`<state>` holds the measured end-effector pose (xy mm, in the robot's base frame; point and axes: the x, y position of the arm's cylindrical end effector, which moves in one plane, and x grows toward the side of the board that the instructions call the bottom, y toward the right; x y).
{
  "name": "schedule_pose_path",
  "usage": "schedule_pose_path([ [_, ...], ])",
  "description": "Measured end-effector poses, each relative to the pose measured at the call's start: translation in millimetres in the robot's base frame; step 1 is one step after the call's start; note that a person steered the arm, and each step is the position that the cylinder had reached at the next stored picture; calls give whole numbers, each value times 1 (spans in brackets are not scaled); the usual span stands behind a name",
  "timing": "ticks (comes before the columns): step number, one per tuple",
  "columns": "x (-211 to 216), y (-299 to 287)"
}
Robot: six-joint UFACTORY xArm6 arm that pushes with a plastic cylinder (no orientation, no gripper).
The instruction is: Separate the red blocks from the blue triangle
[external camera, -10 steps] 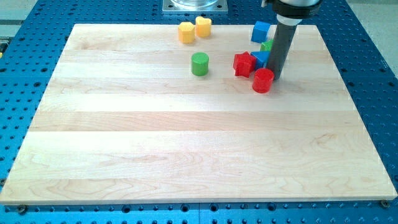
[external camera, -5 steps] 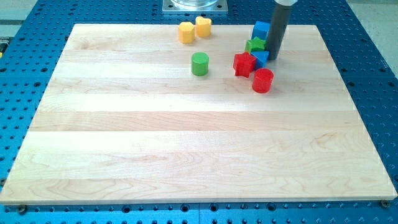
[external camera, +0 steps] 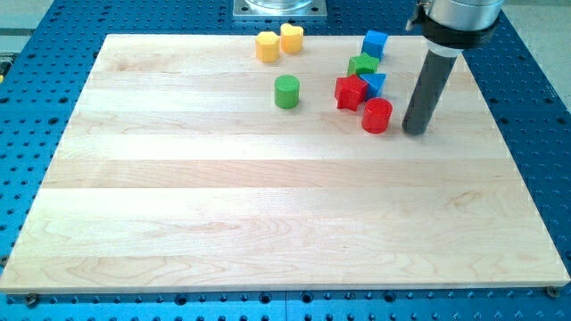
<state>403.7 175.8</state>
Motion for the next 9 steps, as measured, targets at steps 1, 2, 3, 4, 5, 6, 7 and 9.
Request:
schedule_pose_path([
  [1, 7, -18],
  [2, 17, -35],
  [3, 64, -72],
  [4, 30, -168],
  [5, -18, -167],
  [6, -58, -152],
  [7, -80, -142],
  [9, -98, -86],
])
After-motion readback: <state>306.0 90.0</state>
